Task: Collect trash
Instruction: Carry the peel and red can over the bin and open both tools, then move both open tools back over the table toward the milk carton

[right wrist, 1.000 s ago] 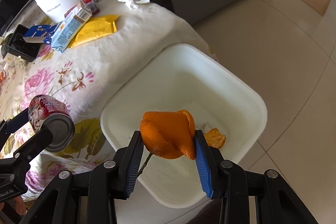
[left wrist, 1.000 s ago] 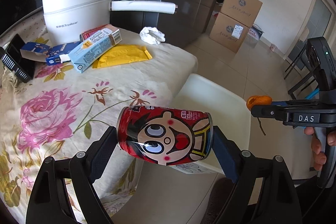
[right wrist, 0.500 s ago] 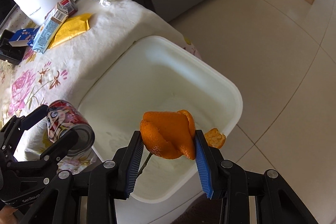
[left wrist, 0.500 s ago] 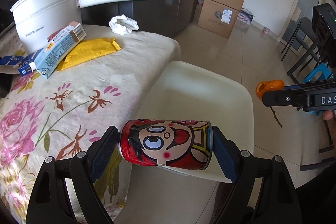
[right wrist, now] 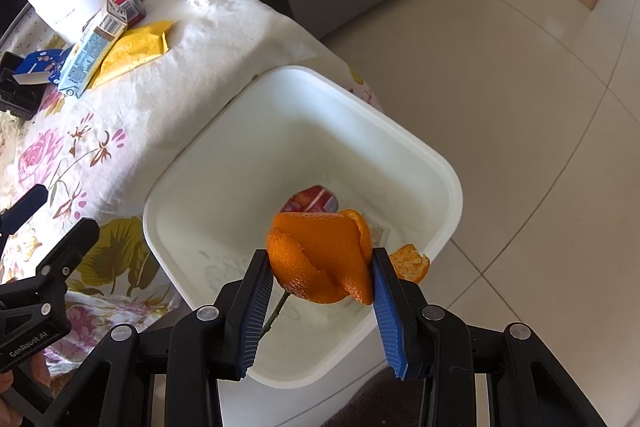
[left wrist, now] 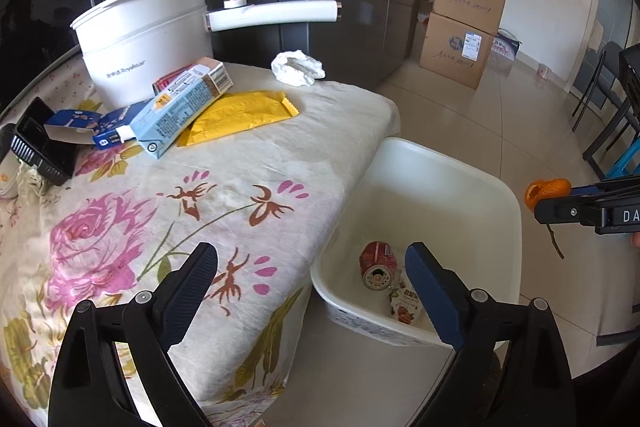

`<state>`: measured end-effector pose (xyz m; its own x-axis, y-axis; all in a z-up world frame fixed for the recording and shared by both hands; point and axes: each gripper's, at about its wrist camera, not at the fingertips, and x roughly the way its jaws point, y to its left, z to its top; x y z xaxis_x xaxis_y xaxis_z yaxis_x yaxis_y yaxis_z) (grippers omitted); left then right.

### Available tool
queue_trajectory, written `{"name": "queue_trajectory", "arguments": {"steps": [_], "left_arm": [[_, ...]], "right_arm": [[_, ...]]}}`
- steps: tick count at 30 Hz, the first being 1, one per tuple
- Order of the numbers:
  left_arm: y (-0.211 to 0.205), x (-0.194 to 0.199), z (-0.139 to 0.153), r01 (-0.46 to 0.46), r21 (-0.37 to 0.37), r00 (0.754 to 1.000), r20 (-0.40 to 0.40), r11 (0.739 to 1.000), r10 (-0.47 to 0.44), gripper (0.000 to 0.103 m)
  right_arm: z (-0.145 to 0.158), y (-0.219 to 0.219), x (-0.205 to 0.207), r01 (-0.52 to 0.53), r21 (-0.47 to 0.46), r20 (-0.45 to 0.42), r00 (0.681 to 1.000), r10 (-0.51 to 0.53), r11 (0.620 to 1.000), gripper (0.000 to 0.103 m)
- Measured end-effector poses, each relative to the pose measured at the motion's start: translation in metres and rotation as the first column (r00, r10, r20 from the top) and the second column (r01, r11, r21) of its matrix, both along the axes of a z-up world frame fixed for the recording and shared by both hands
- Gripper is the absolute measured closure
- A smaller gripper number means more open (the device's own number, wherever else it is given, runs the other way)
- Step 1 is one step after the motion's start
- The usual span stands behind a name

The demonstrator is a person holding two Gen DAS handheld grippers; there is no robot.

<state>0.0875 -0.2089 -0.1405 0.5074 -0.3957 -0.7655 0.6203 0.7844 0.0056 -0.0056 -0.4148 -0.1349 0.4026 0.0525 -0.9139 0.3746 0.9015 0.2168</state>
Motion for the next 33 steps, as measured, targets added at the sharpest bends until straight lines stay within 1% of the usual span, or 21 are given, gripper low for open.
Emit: {"name": "queue_trajectory", "arguments": {"steps": [5,9,11,12,13,16,23,33], "left_arm": [[0.021,0.003,0.011,-0.048,0.002,0.999,0.014,0.999,0.048,0.002],[0.034,0.003,0.018,-0.069,0.008,0.997,0.023,0.998,0.069,0.001],[0.04,0.002,0.021,-0.08,0.009,0.996,0.027,0.997,0.08,0.0],[0.043,0.002,0.023,-0.084,0.007,0.996,0.027,0.996,0.084,0.0],[0.046,0.002,0.024,-0.089,0.006,0.996,0.026,0.996,0.088,0.0],[0.056,0.003,0.029,-0.103,0.0,0.994,0.025,0.995,0.103,0.0],[0.079,0.006,0.037,-0.144,-0.007,0.989,0.022,0.99,0.144,0.0],[0.114,0.014,0.047,-0.21,-0.018,0.978,0.007,0.978,0.21,0.0]], "right_arm": [[0.0,0.009,0.005,-0.018,-0.007,-0.004,1.0,0.018,1.0,0.058],[0.001,0.015,0.01,-0.027,-0.012,-0.006,1.0,0.027,1.0,0.057],[0.002,0.017,0.012,-0.027,-0.006,0.001,1.0,0.027,1.0,0.045],[0.004,0.019,0.013,-0.022,-0.005,0.004,1.0,0.022,1.0,0.029],[0.006,0.02,0.014,-0.016,-0.008,0.013,1.0,0.016,1.0,0.02],[0.012,0.024,0.017,-0.012,-0.003,0.037,0.999,0.012,1.0,0.019],[0.02,0.039,0.029,-0.015,-0.003,0.049,0.999,0.015,1.0,0.017],[0.036,0.074,0.055,-0.053,-0.006,0.092,0.994,0.054,0.999,0.015]]}}
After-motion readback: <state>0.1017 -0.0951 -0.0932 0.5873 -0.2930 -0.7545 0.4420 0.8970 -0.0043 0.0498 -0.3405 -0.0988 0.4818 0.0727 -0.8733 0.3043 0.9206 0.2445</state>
